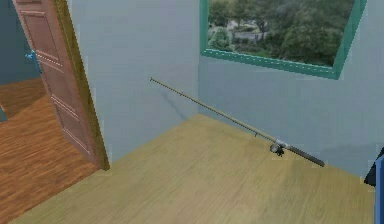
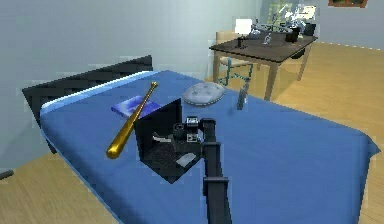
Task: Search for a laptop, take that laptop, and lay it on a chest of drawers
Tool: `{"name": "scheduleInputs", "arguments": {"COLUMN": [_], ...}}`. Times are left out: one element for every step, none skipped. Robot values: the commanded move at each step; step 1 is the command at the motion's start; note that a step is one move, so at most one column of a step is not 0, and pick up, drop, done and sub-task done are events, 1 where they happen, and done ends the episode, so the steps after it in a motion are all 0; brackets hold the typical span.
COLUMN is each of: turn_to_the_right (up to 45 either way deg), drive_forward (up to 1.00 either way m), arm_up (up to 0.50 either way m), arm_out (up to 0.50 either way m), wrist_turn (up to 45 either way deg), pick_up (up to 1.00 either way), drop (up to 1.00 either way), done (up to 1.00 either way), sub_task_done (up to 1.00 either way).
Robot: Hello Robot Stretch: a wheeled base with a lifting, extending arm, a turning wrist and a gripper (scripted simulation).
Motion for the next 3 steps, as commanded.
{"name": "scheduleInputs", "arguments": {"turn_to_the_right": [0.0, 0.0, 0.0], "drive_forward": [0.00, 0.00, 0.00], "arm_up": [-0.30, 0.00, 0.10], "arm_out": [0.00, 0.00, 0.00], "wrist_turn": [0.0, 0.0, 0.0], "pick_up": [0.00, 1.00, 0.00], "drop": [0.00, 0.00, 0.00], "done": [0.00, 0.00, 0.00], "sub_task_done": [0.00, 0.00, 0.00]}}
